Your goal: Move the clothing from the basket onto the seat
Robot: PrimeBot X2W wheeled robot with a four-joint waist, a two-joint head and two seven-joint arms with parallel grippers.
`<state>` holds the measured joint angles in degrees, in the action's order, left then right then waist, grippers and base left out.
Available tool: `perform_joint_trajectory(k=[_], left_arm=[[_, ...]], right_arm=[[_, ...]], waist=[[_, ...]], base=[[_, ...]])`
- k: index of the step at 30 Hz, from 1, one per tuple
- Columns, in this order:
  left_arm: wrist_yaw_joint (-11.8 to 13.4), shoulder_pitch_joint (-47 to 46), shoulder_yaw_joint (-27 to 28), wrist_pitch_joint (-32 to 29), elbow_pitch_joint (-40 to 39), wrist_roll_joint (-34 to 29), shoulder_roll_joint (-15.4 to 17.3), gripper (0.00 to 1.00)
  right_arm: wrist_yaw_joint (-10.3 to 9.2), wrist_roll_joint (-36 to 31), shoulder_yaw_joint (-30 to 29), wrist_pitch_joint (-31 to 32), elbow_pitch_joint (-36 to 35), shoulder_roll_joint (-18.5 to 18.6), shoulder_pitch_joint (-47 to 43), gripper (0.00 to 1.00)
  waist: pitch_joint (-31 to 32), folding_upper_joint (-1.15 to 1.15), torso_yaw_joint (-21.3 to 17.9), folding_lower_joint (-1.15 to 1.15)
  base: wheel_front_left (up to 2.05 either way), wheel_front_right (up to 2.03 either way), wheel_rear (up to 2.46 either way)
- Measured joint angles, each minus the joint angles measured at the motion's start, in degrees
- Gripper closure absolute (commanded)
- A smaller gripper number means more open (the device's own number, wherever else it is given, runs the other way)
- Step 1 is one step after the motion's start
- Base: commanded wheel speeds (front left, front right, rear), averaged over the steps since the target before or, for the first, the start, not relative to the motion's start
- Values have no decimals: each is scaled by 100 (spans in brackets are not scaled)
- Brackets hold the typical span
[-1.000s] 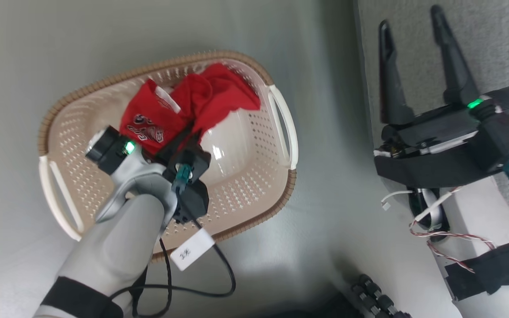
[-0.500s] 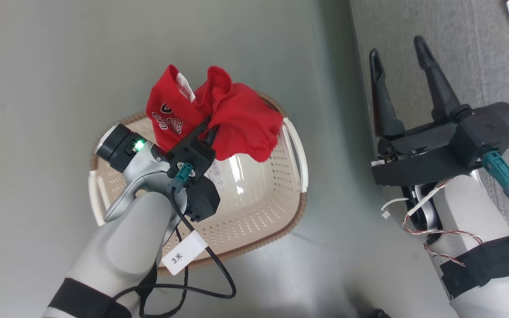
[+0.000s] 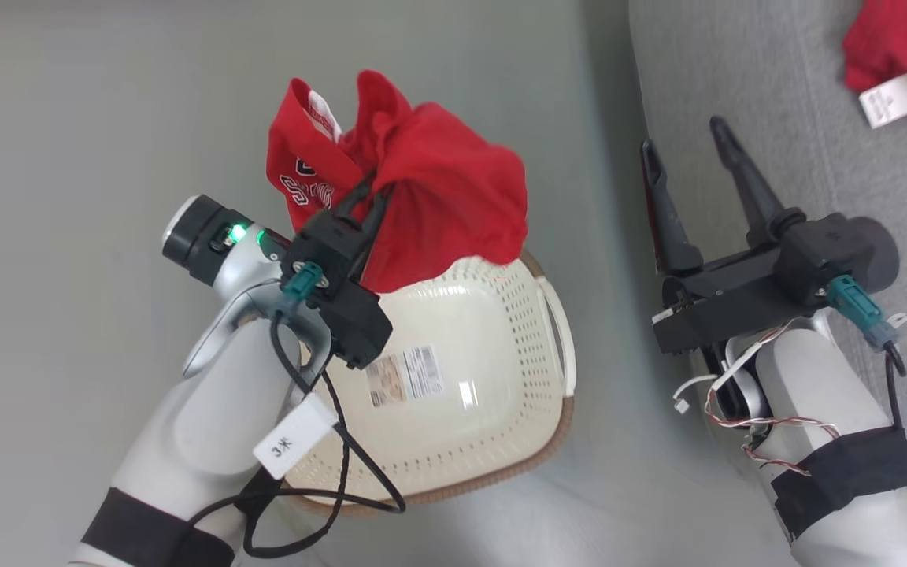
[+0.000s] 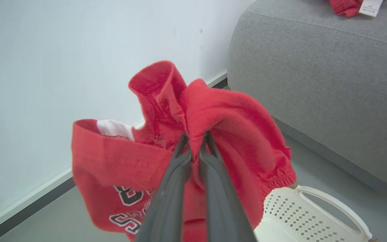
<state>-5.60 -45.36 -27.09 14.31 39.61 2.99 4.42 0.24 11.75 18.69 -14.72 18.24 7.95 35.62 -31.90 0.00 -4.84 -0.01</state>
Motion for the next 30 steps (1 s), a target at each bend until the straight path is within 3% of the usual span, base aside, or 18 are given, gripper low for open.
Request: perform_joint_trajectory(k=[13,30], left_arm=[[-103,-36,213,1,-126,446,-1,100],[-148,-5,20,-237,132,719,-64,100]], right_arm=[[333,33,144,1,739,-35,-42,0],[590,30,679,1,1711,-160,-224,0]], waist=[[1076,0,208,0],[2282,0,447,0]], base=[[0,0,0],[0,0,0]])
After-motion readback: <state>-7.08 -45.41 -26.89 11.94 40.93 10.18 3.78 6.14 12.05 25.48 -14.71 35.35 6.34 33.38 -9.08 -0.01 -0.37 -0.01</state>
